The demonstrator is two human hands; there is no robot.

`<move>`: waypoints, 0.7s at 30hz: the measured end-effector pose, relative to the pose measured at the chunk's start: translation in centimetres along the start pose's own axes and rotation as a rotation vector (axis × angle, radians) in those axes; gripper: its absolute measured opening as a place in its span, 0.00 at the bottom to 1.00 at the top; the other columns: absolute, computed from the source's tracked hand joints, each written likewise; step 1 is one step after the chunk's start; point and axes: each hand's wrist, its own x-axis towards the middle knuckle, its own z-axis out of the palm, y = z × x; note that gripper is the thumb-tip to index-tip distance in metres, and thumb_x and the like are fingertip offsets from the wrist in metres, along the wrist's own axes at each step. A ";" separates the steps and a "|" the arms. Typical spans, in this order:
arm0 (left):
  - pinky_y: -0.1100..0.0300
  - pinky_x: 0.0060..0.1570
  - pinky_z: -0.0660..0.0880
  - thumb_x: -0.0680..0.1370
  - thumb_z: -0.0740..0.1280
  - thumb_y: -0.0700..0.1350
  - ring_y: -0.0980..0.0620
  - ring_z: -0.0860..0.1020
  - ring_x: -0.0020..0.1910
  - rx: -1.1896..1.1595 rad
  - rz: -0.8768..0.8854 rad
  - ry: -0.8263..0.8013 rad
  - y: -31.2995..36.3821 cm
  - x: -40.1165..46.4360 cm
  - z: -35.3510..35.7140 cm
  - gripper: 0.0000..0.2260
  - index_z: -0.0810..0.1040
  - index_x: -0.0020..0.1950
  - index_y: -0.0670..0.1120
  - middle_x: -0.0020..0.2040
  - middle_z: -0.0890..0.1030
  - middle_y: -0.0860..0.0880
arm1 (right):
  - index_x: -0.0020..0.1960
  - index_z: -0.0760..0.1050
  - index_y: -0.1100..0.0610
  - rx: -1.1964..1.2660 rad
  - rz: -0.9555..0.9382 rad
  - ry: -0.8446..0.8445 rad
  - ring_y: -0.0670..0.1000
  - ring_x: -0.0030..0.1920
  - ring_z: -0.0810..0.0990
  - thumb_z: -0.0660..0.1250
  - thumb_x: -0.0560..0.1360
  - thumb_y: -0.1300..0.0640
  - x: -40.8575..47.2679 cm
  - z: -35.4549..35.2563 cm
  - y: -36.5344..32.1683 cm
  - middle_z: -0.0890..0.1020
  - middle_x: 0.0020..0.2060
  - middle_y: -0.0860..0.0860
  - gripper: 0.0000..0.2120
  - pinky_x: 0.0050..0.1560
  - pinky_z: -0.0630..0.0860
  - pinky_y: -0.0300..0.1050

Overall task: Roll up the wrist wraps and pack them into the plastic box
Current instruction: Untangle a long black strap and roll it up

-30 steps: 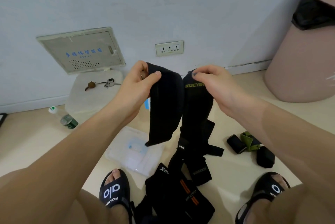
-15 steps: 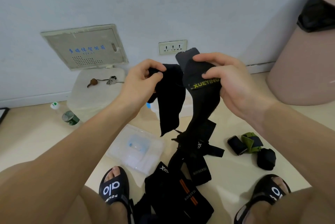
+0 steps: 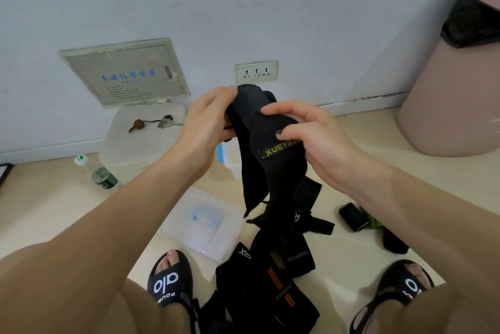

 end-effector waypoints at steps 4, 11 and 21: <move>0.58 0.41 0.78 0.84 0.65 0.42 0.50 0.81 0.41 0.016 0.042 -0.012 0.0 -0.2 -0.1 0.07 0.81 0.48 0.46 0.42 0.81 0.47 | 0.57 0.84 0.55 0.014 0.011 0.014 0.51 0.53 0.85 0.61 0.74 0.75 0.1 0.0 0.3 0.87 0.55 0.52 0.22 0.57 0.81 0.46; 0.48 0.43 0.70 0.81 0.69 0.43 0.46 0.77 0.41 0.023 0.058 0.044 -0.3 0.1 -0.1 0.03 0.83 0.50 0.47 0.46 0.75 0.43 | 0.58 0.85 0.54 0.008 0.028 0.025 0.53 0.56 0.85 0.62 0.74 0.74 -0.1 0.1 0.5 0.87 0.56 0.51 0.22 0.55 0.80 0.46; 0.48 0.43 0.70 0.80 0.72 0.41 0.47 0.74 0.41 -0.017 0.059 0.093 -0.4 0.5 0.1 0.02 0.81 0.52 0.46 0.44 0.73 0.44 | 0.57 0.85 0.53 -0.017 0.034 0.034 0.53 0.59 0.84 0.62 0.74 0.74 -0.2 0.2 0.6 0.87 0.56 0.49 0.23 0.64 0.79 0.52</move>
